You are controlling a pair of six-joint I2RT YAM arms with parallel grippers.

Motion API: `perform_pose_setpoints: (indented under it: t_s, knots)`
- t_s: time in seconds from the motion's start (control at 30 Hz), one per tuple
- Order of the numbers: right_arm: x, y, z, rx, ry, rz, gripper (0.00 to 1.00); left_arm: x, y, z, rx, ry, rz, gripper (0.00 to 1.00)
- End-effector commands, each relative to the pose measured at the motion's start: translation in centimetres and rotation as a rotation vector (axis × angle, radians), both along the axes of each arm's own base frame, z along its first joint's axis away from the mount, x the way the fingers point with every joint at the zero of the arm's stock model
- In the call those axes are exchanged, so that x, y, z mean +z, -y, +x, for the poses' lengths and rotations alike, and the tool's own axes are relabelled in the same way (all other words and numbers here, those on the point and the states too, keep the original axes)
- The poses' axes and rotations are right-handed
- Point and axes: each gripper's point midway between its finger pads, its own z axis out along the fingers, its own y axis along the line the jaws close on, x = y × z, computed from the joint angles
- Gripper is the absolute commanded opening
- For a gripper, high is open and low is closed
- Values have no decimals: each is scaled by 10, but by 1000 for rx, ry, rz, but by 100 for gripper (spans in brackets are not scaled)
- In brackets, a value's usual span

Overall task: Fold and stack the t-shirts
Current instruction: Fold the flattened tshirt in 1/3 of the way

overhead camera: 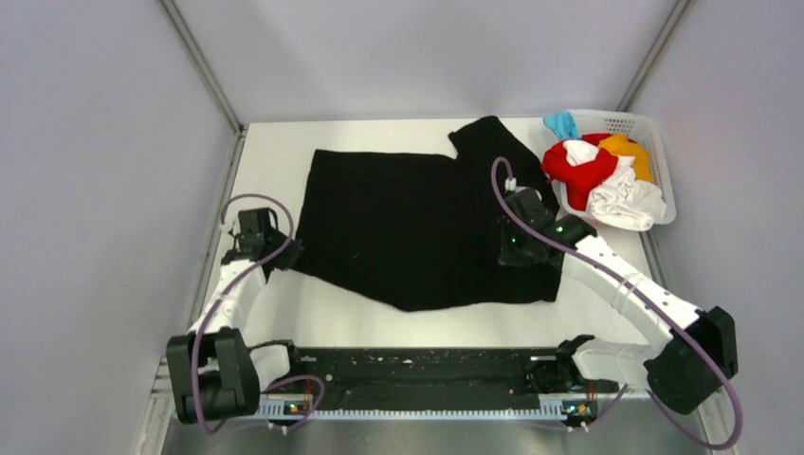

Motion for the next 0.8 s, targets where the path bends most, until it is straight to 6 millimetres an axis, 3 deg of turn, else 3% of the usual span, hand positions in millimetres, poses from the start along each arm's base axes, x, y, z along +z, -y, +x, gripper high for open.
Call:
perform_pose_setpoints:
  t_s: [0.0,0.13,0.33,0.77]
  knots:
    - [32,1,67,-41,185,17,0,43,-12,53,36,150,27,0]
    - [40,9,101,-94,230,33,0,49,-25,77,86,176,60,0]
    - [50,21,140,-124,295,23,0,53,-28,113,68,182,60,0]
    - [25,38,195,-118,290,-8,0,27,-32,149,47,105,55,0]
